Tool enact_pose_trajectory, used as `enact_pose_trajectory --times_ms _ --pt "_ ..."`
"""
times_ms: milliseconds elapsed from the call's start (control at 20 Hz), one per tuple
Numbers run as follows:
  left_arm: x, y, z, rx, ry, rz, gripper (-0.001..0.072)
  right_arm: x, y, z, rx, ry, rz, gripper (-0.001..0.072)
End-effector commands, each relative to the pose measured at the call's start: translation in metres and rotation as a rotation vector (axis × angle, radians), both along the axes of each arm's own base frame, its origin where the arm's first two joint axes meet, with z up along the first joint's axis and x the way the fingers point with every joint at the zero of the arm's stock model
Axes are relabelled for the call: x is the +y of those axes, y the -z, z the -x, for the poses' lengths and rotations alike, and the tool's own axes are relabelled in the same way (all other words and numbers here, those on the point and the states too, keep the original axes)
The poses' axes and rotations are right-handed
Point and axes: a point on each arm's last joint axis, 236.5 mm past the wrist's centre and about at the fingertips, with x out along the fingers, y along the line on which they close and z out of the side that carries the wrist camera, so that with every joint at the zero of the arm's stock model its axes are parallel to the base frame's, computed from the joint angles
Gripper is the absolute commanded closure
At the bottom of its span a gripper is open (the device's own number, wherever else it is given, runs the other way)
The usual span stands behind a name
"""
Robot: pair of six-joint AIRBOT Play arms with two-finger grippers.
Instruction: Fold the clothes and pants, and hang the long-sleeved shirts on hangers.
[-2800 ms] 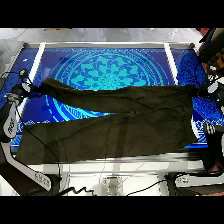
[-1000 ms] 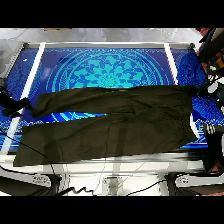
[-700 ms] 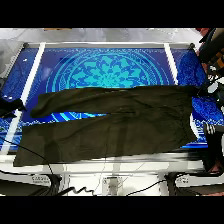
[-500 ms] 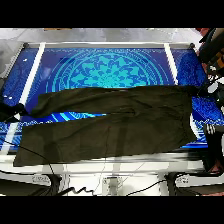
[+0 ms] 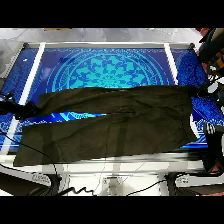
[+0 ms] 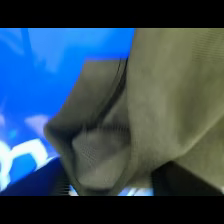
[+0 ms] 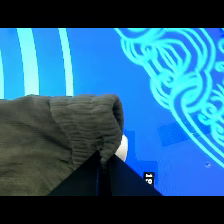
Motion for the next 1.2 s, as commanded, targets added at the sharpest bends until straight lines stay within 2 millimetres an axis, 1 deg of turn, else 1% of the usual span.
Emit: enact_pose_trajectory --times_ms 0,50,100,150,200,300,350,400,450,500,550,600,650,750,800,900,950,1050,1100,1150 --pt "0.005 -0.004 -0.024 -0.09 -0.05 -0.018 0.0523 0.0 0.0 0.0 0.0 0.0 0.0 0.0682" --pt "0.002 -0.01 -0.03 -0.114 -0.065 0.005 0.0652 0.0 0.0 -0.001 -0.003 0.0 0.0 0.0682" --pt "0.0 -0.02 -0.04 -0.149 -0.074 0.024 0.0677 0.0 -0.001 -0.001 -0.006 0.001 0.002 0.0682" --pt "-0.001 -0.034 -0.052 -0.197 -0.086 0.042 0.0678 -0.001 -0.002 -0.003 -0.013 0.001 0.005 0.0682" --pt "0.001 -0.056 -0.069 -0.262 -0.1 0.057 0.0678 -0.002 -0.004 -0.005 -0.025 0.003 0.011 0.0682" --pt "0.007 -0.111 -0.1 -0.4 -0.111 0.053 0.0678 -0.005 -0.008 -0.01 -0.052 0.007 0.022 0.0682" --pt "0.011 -0.141 -0.11 -0.463 -0.103 0.032 0.0679 -0.006 -0.01 -0.012 -0.065 0.008 0.027 0.0682" --pt "0.014 -0.165 -0.114 -0.506 -0.089 0.006 0.0679 -0.007 -0.012 -0.014 -0.076 0.01 0.031 0.0682" --pt "0.015 -0.184 -0.115 -0.536 -0.079 -0.015 0.0679 -0.007 -0.013 -0.015 -0.082 0.012 0.031 0.0682" --pt "0.019 -0.194 -0.112 -0.547 -0.076 -0.045 0.0679 -0.007 -0.013 -0.015 -0.082 0.012 0.029 0.0682" --pt "0.024 -0.195 -0.103 -0.522 -0.057 -0.091 0.0679 -0.006 -0.012 -0.014 -0.079 0.012 0.027 0.0682" --pt "0.028 -0.185 -0.089 -0.45 -0.029 -0.133 0.068 -0.006 -0.012 -0.014 -0.076 0.012 0.025 0.0682" --pt "0.033 -0.163 -0.065 -0.322 0.001 -0.164 0.0679 -0.006 -0.012 -0.014 -0.076 0.011 0.027 0.0682" --pt "0.032 -0.112 -0.021 -0.101 0.049 -0.18 0.068 -0.007 -0.013 -0.015 -0.082 0.012 0.031 0.0682" --pt "0.023 -0.085 -0.004 -0.033 0.055 -0.145 0.0679 -0.008 -0.012 -0.016 -0.085 0.012 0.032 0.0682" --pt "0.009 -0.035 0.02 0.044 0.04 -0.099 0.0679 -0.008 -0.008 -0.017 -0.081 0.013 0.03 0.0682" --pt "0.004 -0.017 0.027 0.058 0.026 -0.088 0.0679 -0.008 -0.004 -0.017 -0.073 0.013 0.027 0.0682" --pt "-0.002 0.005 0.037 0.075 -0.014 -0.069 0.0679 -0.008 0.005 -0.016 -0.056 0.013 0.02 0.0682" --pt "-0.003 0.008 0.04 0.083 -0.018 -0.067 0.0679 -0.008 0.007 -0.016 -0.053 0.013 0.019 0.0682" --pt "0.0 0.009 0.042 0.094 -0.026 -0.078 0.0679 -0.008 0.008 -0.017 -0.057 0.014 0.021 0.0682"
